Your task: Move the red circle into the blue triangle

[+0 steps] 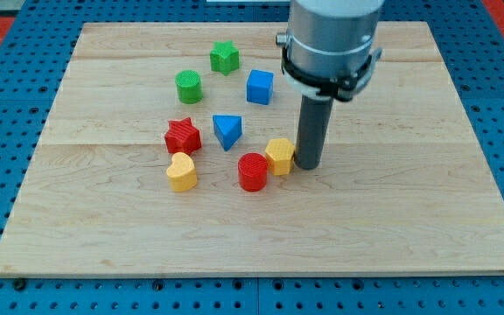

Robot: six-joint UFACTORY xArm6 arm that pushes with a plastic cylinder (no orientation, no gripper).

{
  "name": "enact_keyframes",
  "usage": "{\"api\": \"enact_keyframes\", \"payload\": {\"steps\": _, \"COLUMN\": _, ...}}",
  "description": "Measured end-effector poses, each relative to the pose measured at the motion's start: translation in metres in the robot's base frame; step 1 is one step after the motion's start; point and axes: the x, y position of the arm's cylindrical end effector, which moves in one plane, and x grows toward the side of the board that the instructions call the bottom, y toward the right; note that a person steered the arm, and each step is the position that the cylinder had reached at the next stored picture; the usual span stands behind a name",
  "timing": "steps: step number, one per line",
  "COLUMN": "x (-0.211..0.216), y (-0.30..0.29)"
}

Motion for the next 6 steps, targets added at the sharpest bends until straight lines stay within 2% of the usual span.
{"api": "enact_keyframes", "payload": {"steps": 1, "x": 0.039, "y": 0.030}}
{"api": "enact_keyframes", "payload": {"steps": 2, "x": 0.064, "y": 0.002}}
{"api": "enact_keyframes", "payload": {"steps": 4, "x": 0.029, "y": -0.080}}
{"api": "enact_keyframes", "payload": {"steps": 5, "x": 0.041, "y": -0.084}}
{"api": "enact_keyframes", "payload": {"steps": 6, "x": 0.071, "y": -0.110}}
